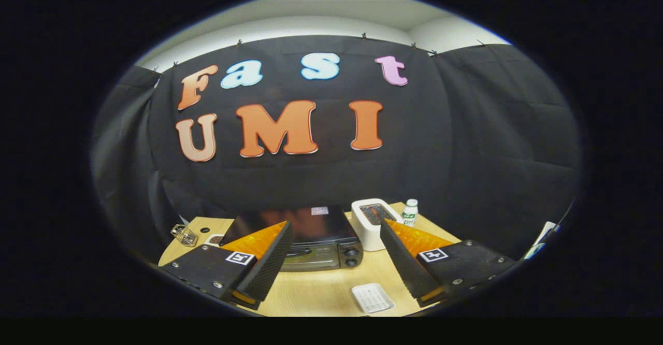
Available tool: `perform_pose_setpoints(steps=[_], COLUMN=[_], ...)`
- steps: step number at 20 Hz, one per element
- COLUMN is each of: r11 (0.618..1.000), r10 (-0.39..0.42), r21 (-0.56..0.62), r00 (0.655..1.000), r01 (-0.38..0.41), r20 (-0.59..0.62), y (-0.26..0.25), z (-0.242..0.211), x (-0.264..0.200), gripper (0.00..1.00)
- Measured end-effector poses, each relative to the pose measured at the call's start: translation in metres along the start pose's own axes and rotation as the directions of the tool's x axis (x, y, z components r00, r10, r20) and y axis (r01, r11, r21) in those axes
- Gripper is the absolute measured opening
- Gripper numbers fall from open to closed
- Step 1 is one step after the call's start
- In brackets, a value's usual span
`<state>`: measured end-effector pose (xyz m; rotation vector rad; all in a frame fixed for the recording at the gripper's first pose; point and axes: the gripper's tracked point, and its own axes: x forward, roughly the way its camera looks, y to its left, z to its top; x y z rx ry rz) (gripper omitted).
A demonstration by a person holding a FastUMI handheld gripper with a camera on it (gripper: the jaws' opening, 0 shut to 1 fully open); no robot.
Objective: Open the toaster oven, put the food inside, and close the toaster oven door.
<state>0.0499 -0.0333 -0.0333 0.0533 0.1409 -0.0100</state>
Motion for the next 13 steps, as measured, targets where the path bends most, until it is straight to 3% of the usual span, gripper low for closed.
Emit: perform_pose_setpoints(steps=[4,13], r11=[1.0,1.0], r10=[-0.025,0.009], r21=[-0.015,0.005], r00=[0.998,0.997], r01=[0.025,-0.009], r20=[0.055,0.082], y=[-0.033,-0.088], z=[0.026,0.043], x=[-0.016,-0.024], gripper=[0.99,0.99])
